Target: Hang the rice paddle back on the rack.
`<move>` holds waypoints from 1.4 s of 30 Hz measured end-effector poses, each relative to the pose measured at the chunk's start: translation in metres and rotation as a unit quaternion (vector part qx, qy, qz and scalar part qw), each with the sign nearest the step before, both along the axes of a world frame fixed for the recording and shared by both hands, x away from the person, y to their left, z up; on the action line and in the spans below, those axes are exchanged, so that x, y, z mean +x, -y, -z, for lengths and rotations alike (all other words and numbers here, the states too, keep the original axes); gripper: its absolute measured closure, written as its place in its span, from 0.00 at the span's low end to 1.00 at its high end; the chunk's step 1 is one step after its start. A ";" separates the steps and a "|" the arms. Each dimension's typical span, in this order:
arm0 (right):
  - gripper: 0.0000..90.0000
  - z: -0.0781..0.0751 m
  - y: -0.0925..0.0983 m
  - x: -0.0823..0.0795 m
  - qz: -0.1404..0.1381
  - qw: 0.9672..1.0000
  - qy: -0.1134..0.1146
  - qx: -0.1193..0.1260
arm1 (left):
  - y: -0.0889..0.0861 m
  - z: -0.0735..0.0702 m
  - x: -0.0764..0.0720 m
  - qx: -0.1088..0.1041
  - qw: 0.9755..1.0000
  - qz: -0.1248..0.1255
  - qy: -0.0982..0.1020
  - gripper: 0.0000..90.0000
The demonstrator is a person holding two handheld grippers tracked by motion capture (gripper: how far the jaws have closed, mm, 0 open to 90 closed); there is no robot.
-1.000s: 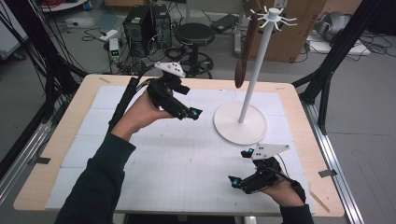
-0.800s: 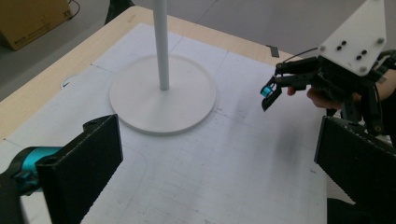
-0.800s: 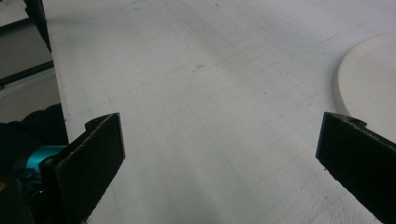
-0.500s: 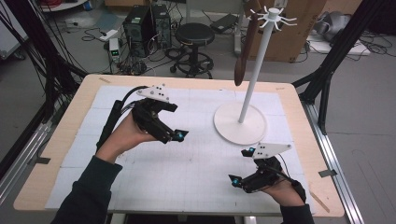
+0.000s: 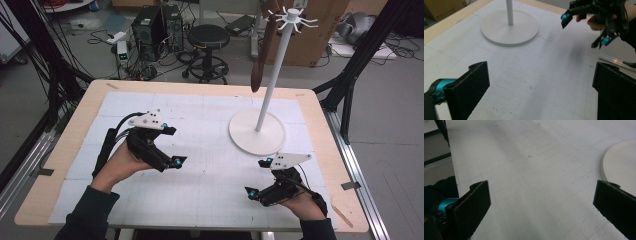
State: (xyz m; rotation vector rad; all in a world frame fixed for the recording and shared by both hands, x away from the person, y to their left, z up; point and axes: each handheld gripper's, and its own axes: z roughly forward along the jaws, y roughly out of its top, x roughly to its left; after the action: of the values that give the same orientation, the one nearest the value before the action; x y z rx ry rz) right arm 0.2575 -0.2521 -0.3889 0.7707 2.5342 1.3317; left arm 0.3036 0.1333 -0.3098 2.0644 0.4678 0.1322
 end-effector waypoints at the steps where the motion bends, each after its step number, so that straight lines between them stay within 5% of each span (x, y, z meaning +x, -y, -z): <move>1: 0.00 0.000 0.000 0.000 0.000 1.000 0.000 0.001 | -0.002 0.003 -0.003 -0.001 1.000 -0.001 0.002 0.02; 14: 0.00 0.001 -0.002 0.001 -0.003 1.000 0.001 -0.001 | -0.027 0.025 -0.015 -0.015 1.000 -0.027 0.000 0.02; 42: 0.00 -0.001 0.006 -0.001 0.001 1.000 0.000 0.007 | -0.057 0.057 -0.032 -0.045 0.999 -0.013 -0.010 0.02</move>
State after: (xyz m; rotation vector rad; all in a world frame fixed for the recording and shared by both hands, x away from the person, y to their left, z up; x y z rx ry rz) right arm 0.2565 -0.2583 -0.3882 0.7764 2.5268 1.3493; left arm 0.2718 0.1905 -0.3673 1.9736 0.5043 0.1037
